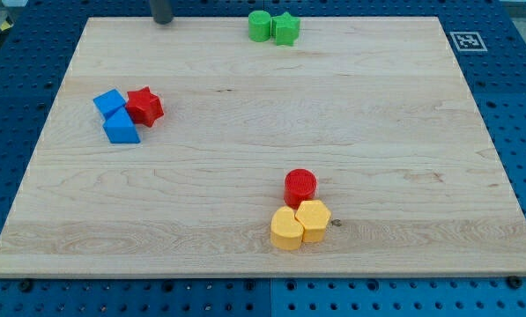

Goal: Slide the green circle down a bit

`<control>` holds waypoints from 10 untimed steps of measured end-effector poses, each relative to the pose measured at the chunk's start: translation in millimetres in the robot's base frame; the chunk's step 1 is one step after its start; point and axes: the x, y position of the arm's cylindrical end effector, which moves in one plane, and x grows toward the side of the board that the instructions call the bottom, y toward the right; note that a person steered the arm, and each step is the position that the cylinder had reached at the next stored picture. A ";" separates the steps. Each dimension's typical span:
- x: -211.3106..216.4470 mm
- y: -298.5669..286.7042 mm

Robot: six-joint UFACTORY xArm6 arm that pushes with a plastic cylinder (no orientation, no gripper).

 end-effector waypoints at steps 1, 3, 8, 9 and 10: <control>-0.1 53.6; 0.7 167.3; 84.8 184.0; 120.0 184.7; 154.8 185.2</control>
